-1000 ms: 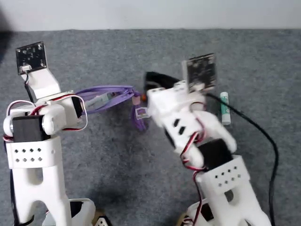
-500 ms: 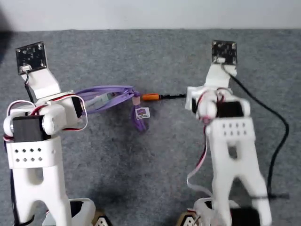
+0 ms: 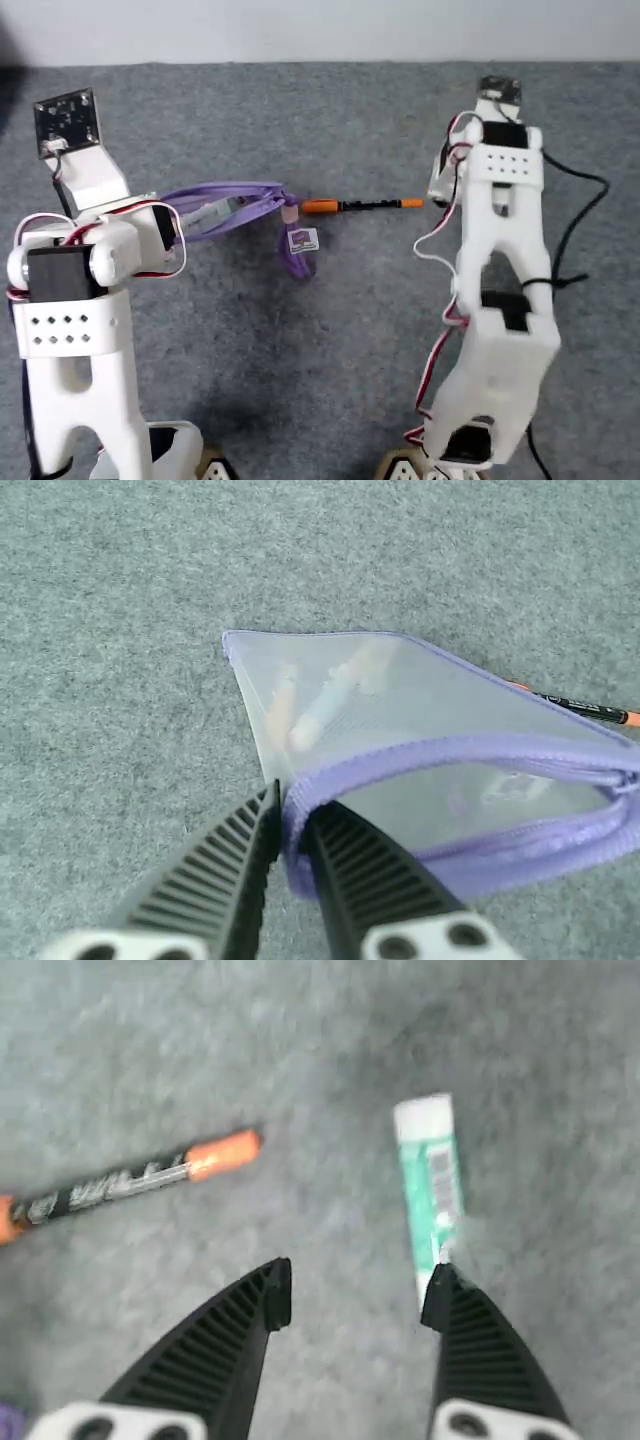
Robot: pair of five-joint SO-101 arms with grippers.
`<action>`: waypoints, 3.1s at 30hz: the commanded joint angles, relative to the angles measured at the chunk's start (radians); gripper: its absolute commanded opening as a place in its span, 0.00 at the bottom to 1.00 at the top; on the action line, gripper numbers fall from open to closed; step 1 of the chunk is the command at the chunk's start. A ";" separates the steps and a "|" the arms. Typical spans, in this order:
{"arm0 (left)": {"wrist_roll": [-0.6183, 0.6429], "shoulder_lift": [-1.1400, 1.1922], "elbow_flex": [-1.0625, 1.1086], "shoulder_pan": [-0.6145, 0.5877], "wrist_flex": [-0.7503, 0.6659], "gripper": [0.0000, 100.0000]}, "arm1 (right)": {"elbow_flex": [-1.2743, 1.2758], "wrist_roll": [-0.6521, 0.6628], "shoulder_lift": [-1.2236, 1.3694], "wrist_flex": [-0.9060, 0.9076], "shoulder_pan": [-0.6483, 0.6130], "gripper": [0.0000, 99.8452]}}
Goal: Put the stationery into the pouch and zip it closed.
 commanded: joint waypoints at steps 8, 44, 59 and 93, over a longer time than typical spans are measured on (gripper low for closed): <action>-0.011 0.002 -0.012 -0.003 0.008 0.01 | -0.485 0.130 0.349 0.030 0.073 0.22; -0.011 -0.005 -0.012 -0.005 0.008 0.01 | -0.629 0.213 0.260 0.375 0.059 0.01; -0.011 -0.006 0.024 -0.003 0.002 0.01 | 0.252 0.201 -0.619 0.367 -0.113 0.01; -0.005 0.000 -0.076 0.002 -0.014 0.02 | 1.089 -0.100 -1.595 -0.809 -0.811 0.01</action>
